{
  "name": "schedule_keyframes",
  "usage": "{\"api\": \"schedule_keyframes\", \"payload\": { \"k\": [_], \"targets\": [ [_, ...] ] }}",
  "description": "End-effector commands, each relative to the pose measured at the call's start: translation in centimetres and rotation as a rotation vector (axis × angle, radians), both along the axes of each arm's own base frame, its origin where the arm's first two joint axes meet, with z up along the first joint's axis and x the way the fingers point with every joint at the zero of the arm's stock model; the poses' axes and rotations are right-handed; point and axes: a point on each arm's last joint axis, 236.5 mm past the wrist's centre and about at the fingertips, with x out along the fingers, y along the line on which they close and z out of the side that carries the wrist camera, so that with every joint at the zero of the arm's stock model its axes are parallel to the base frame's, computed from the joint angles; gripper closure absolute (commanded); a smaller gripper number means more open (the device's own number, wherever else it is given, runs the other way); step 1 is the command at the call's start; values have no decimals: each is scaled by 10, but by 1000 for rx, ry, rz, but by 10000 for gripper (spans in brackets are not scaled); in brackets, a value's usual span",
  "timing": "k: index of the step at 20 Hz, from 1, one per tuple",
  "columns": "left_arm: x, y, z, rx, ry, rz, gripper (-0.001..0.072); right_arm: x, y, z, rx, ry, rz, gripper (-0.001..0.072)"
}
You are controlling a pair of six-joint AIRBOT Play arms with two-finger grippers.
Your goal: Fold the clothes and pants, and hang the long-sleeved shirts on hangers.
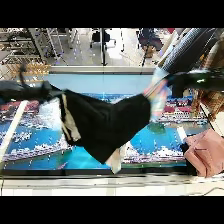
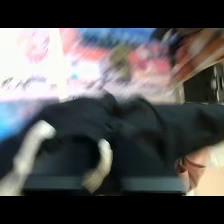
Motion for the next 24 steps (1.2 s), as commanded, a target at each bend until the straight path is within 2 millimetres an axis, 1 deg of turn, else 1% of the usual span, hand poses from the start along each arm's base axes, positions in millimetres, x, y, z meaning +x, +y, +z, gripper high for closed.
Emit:
{"api": "schedule_keyframes", "payload": {
  "k": [1, 2, 3, 4, 5, 6, 8, 10, 11, 13, 15, 16, 17, 19, 20, 21, 23, 24],
  "targets": [
    [14, -11, -140, -42, 269, -61, 235, 32, 36, -123, -69, 277, 81, 689],
    [9, -10, -163, -55, 326, -74, 234, 39, 45, -146, -83, 307, 90, 689],
    [1, -11, -177, -65, 359, -113, 233, 45, 53, -165, -89, 329, 97, 689],
    [-10, -14, -185, -67, 366, -178, 232, 50, 59, -179, -89, 345, 99, 689],
    [-16, -17, -186, -64, 356, -221, 232, 55, 62, -188, -88, 349, 96, 689],
    [-16, -20, -185, -56, 336, -237, 232, 58, 63, -194, -87, 351, 92, 689],
    [-4, -28, -188, -29, 298, -206, 232, 61, 63, -195, -83, 347, 84, 689],
    [16, -39, -193, 15, 242, -148, 232, 61, 63, -193, -83, 345, 84, 689],
    [25, -48, -191, 38, 204, -138, 232, 61, 63, -193, -83, 347, 83, 689],
    [42, -70, -183, 87, 120, -133, 233, 60, 63, -194, -73, 358, 72, 688],
    [50, -87, -179, 88, 111, -130, 235, 59, 64, -194, -70, 365, 71, 688],
    [50, -87, -186, 94, 142, -118, 236, 58, 64, -194, -71, 369, 74, 688],
    [48, -82, -197, 113, 188, -104, 236, 57, 64, -194, -69, 376, 73, 688],
    [36, -71, -218, 159, 264, -120, 236, 55, 64, -195, -69, 383, 76, 688],
    [29, -65, -224, 176, 295, -132, 236, 55, 64, -195, -69, 383, 76, 688],
    [25, -62, -227, 186, 313, -140, 236, 55, 64, -195, -69, 382, 76, 688],
    [25, -62, -228, 188, 313, -139, 236, 55, 64, -195, -69, 382, 76, 688],
    [24, -67, -228, 182, 314, -147, 236, 55, 64, -195, -69, 382, 76, 688]
  ]
}}
